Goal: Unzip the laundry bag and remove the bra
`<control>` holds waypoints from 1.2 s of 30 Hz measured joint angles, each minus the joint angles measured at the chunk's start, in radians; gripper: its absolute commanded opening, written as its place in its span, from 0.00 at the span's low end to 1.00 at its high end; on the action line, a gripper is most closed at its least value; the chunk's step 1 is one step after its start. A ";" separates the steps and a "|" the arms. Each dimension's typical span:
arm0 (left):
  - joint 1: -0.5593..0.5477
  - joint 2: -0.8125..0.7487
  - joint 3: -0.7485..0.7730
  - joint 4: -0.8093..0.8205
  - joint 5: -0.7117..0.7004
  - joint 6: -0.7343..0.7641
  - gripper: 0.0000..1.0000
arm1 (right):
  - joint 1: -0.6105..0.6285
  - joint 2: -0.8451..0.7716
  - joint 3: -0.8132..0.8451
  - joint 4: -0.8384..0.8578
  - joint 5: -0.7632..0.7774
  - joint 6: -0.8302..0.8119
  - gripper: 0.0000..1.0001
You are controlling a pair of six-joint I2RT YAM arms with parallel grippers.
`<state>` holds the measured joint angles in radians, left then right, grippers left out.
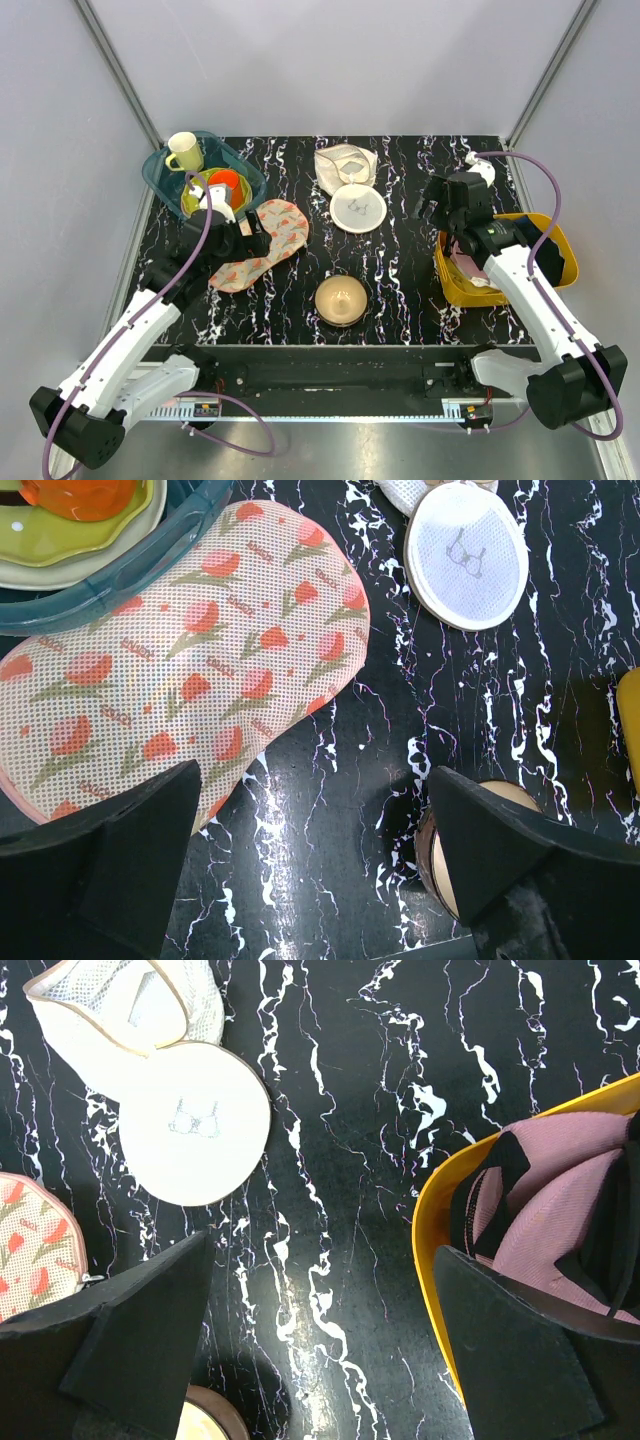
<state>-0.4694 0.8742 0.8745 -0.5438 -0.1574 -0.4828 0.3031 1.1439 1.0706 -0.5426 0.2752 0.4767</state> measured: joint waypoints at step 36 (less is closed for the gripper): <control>-0.312 0.792 0.219 -0.130 -0.429 -0.014 0.91 | 0.000 0.068 -0.037 0.100 -0.137 -0.004 1.00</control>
<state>-0.7811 1.6661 1.0939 -0.6739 -0.5861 -0.4965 0.3031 1.2121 1.0332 -0.4431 0.1383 0.4725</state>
